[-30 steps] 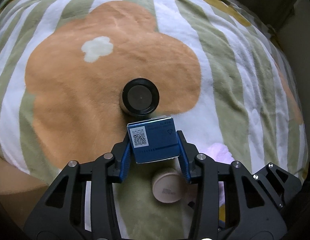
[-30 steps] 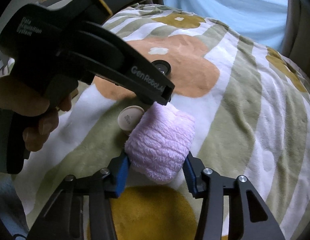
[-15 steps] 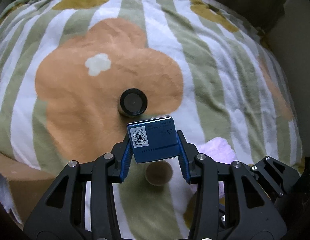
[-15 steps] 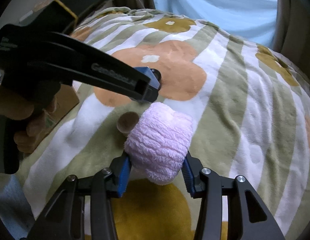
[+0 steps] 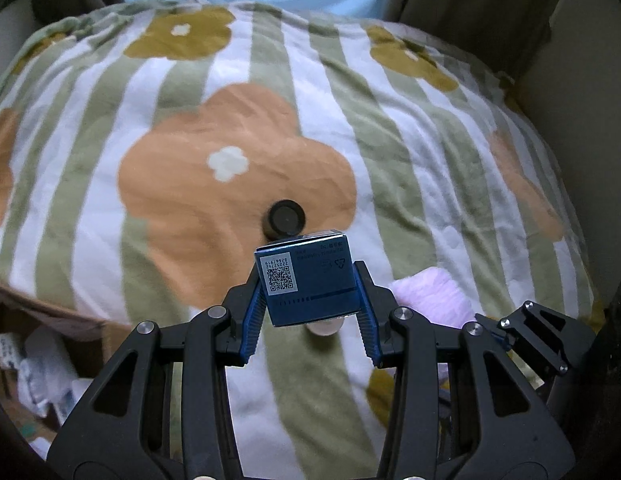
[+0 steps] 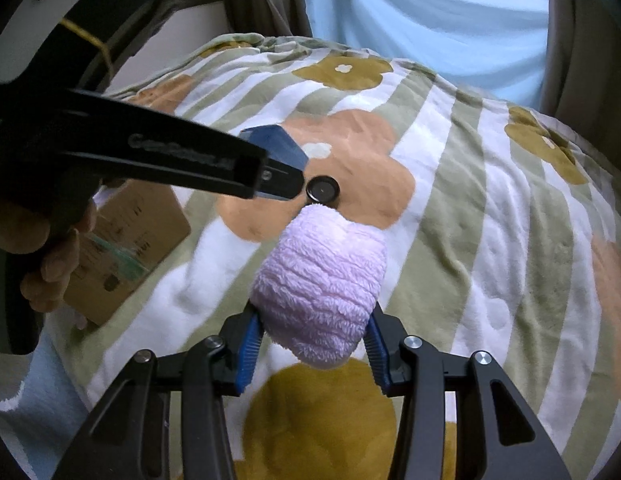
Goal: Organize objects
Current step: 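Carry the blue box and pink towel over the cardboard box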
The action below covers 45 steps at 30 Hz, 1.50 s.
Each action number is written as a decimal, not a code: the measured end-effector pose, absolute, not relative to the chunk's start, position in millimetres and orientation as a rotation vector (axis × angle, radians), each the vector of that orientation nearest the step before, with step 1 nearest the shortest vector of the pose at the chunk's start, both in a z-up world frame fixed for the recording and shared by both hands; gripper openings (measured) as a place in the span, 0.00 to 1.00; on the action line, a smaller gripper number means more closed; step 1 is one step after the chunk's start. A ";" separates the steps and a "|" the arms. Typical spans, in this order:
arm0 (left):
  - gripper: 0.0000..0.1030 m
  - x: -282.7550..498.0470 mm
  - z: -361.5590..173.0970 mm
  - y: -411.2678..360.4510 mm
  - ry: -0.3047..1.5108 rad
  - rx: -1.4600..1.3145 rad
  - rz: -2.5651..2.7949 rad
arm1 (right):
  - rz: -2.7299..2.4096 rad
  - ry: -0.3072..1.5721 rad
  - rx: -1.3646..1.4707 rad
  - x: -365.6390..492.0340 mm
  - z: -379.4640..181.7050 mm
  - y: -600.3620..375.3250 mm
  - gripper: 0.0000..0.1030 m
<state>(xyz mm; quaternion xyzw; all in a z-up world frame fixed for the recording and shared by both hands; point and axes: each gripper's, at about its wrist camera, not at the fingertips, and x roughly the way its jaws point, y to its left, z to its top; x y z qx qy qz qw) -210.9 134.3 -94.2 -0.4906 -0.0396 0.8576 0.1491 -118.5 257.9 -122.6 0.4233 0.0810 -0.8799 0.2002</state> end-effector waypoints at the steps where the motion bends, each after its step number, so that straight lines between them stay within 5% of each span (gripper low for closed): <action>1: 0.36 -206.6 -87.5 129.1 -0.113 -1.396 2.476 | -2.460 0.226 1.178 -117.7 -119.2 256.8 0.41; 19: 0.36 -162.1 -20.0 13.9 -0.169 -1.278 2.638 | -2.442 0.341 1.022 -99.3 -42.8 173.5 0.41; 45: 0.36 -138.6 -64.7 -201.9 -0.271 -1.435 2.831 | -2.198 0.392 1.000 -120.7 -58.8 -12.1 0.41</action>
